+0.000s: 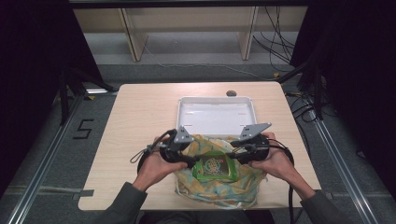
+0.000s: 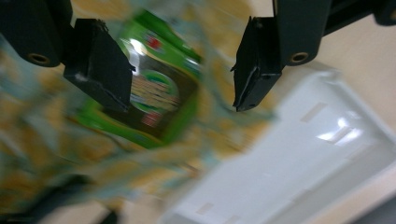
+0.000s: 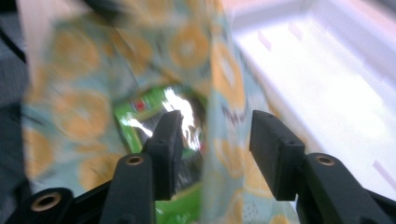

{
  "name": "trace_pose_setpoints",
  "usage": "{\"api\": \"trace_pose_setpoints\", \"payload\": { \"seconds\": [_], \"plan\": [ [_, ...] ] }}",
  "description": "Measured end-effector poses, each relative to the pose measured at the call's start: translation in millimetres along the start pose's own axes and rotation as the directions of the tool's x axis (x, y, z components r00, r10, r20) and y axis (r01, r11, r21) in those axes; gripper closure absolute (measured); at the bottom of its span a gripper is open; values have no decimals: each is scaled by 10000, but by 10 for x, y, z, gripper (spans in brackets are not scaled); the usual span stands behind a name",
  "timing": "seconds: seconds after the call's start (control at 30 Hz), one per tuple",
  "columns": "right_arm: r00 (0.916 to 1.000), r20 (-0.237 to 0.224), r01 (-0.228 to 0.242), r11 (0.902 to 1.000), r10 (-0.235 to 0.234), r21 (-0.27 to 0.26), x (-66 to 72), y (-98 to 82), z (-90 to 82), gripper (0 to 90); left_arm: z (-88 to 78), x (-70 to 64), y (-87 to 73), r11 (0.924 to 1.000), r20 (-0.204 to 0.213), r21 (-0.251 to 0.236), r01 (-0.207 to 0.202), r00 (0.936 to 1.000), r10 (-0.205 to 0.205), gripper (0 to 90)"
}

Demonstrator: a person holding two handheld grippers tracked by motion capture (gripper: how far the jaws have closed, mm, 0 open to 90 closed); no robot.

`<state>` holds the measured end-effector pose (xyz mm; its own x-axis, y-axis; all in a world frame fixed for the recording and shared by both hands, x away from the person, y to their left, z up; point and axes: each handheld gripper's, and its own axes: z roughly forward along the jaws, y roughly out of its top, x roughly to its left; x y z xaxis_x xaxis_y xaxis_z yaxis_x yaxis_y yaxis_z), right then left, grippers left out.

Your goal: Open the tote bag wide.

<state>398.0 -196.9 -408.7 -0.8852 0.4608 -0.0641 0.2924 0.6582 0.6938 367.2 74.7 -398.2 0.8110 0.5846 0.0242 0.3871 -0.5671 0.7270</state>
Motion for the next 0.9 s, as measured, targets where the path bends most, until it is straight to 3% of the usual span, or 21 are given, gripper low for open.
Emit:
{"api": "trace_pose_setpoints", "payload": {
  "seconds": [0.03,0.1,0.13,0.17,0.2,0.23,0.27,0.3,0.33,0.4,0.43,0.47,0.5,0.53,0.6,0.63,0.67,0.8,0.83,0.87,0.9],
  "plan": [
    [9998,140,-118,9998,116,181,-14,-18,50,659,14,-127,-146,9996,785,254,-85,9969,65,355],
    [9997,163,-217,9981,208,585,-82,-41,135,769,31,-190,-225,9995,1045,302,-116,9945,84,347],
    [9991,358,-249,9979,228,591,-130,-48,171,815,72,-296,-366,9992,1640,342,-212,9863,153,343],
    [9978,401,-562,9957,533,742,-162,-48,192,846,107,-355,-432,9996,1972,275,51,9803,-105,353],
    [9977,519,-464,9963,427,722,-231,-48,216,862,134,-403,-481,9995,2231,303,101,9747,-166,355],
    [9949,764,-712,9950,659,701,-275,-48,239,874,158,-454,-519,9991,2326,405,115,9723,-207,360],
    [9913,832,-1085,9913,1022,747,-310,-42,259,886,184,-491,-544,9988,2377,470,-146,9713,30,360],
    [9913,832,-1085,9913,1022,747,-310,-42,259,886,184,-491,-544,9988,2377,470,-146,9713,30,361],
    [9916,1127,-705,9955,630,638,-429,-43,310,900,251,-579,-578,9967,2345,653,-482,9716,316,368],
    [9888,1250,-906,9933,811,721,-495,-48,345,900,325,-636,-600,9911,2497,917,-961,9657,706,432],
    [9861,1386,-1031,9917,917,773,-523,-53,361,900,325,-636,-600,9911,2497,917,-961,9657,706,482],
    [9854,1455,-1024,9907,886,901,-559,-57,363,900,391,-671,-618,9750,2314,1322,-1787,9620,1449,598],
    [9854,1455,-1024,9907,886,901,-559,-57,363,900,391,-671,-618,9750,2314,1322,-1787,9620,1449,676],
    [9825,1561,-1145,9903,1013,785,-581,-69,390,900,431,-686,-629,9732,2292,1417,-1810,9624,1456,676],
    [9800,1719,-1156,9899,1003,815,-675,-102,424,900,469,-720,-642,9722,2420,1411,-1867,9588,1490,873],
    [9800,1719,-1156,9899,1003,815,-675,-102,424,900,469,-720,-642,9722,2420,1411,-1867,9588,1490,882],
    [9757,1864,-1325,9877,1151,836,-725,-126,442,900,455,-739,-649,9641,2556,1500,-2191,9506,1763,886],
    [9694,1894,-1753,9804,1560,899,-807,-182,490,900,411,-782,-651,9682,2423,1376,-2091,9549,1718,873],
    [9745,1765,-1545,9847,1384,810,-833,-194,495,900,389,-765,-631,9675,2299,1387,-2115,9571,1763,820],
    [9733,1728,-1660,9831,1509,770,-824,-189,481,878,375,-765,-614,9767,2156,1193,-1783,9649,1498,725],
    [9733,1728,-1660,9831,1509,770,-824,-189,481,878,375,-765,-614,9767,2156,1193,-1783,9649,1498,654]
  ]
}}
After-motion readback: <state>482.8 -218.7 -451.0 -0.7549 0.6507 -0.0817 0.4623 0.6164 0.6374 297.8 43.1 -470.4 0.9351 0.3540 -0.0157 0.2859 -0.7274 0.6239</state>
